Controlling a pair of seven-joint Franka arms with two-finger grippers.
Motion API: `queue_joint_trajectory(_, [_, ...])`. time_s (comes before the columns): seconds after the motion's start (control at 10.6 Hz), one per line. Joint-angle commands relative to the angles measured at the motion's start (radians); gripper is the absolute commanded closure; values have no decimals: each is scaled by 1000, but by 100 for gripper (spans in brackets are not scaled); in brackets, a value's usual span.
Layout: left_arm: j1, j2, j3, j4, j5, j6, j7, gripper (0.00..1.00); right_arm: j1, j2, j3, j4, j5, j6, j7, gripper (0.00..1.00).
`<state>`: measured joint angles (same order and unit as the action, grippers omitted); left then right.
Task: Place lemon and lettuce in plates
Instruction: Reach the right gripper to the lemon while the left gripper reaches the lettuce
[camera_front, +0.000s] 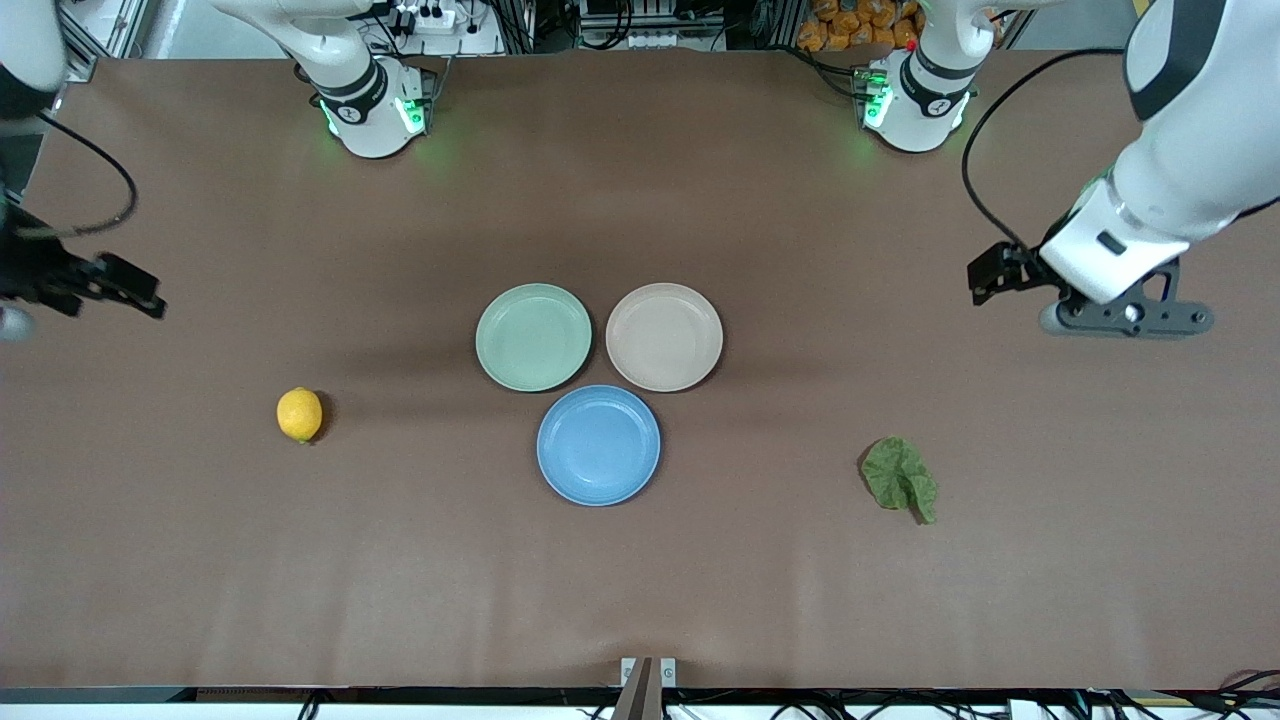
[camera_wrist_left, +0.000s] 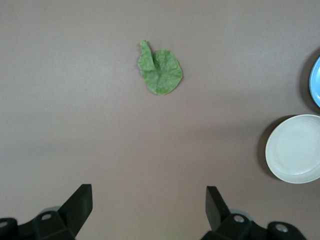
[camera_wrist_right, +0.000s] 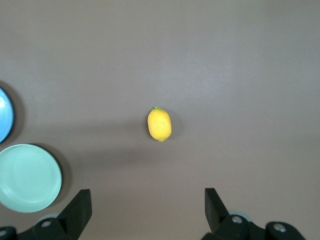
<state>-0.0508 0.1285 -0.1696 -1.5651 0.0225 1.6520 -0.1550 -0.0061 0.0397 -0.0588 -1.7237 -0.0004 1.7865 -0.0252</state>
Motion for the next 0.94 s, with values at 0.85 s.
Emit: queue_joint_trajectory(0.85, [-9, 425, 2, 73, 36, 369, -133, 0, -23, 276, 5, -322, 25, 545, -143, 0])
